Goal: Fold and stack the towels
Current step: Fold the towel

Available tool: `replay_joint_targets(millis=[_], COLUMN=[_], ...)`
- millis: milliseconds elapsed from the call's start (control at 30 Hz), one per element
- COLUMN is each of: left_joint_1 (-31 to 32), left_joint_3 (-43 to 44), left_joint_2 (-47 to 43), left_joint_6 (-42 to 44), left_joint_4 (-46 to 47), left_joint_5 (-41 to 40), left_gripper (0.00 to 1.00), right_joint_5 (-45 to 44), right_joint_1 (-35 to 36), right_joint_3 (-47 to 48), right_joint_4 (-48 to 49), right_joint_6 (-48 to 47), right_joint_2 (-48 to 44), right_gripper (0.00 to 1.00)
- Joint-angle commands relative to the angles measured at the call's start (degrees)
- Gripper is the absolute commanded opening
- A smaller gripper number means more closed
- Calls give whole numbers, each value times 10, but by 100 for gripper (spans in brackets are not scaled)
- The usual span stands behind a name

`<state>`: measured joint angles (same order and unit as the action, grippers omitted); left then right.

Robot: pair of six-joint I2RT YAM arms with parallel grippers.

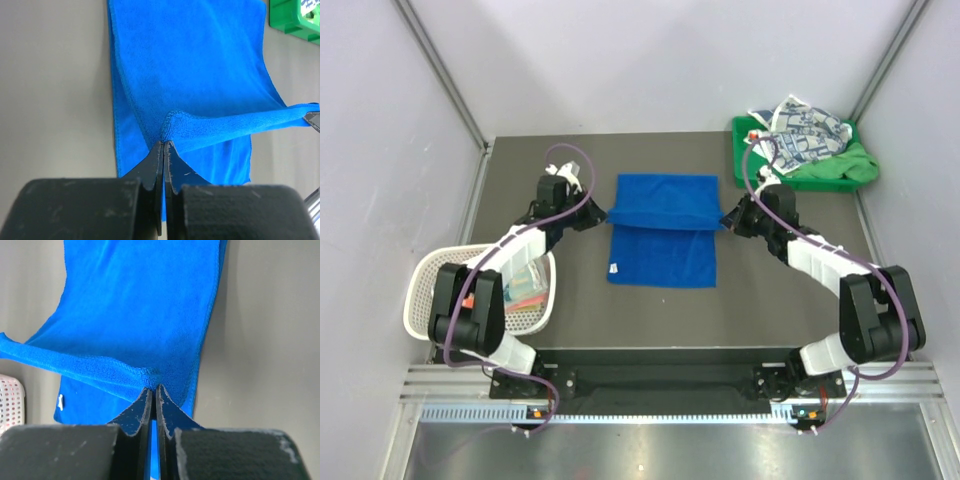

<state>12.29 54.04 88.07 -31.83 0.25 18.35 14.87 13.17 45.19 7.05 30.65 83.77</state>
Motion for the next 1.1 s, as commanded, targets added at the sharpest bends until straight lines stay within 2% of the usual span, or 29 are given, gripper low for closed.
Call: replay_joint_targets(millis=[0,400,1067], left_joint_1=[3,6,15], left_joint_3=[-15,-45,-127], left_joint_2=[-36,-64,-84], left_joint_6=[-3,-5,-14], left_joint_4=[9,-22,-7], left_joint_5=[-12,-9,-17], left_gripper=[0,0,0], right_joint_5=[-4,-8,-11], right_joint_1=[8,20,51], right_joint_3=[-17,-60,-145], right_joint_4=[18,18,52], right_joint_6=[0,-3,6], right_joint_2=[-33,-65,-97], right_gripper=[0,0,0])
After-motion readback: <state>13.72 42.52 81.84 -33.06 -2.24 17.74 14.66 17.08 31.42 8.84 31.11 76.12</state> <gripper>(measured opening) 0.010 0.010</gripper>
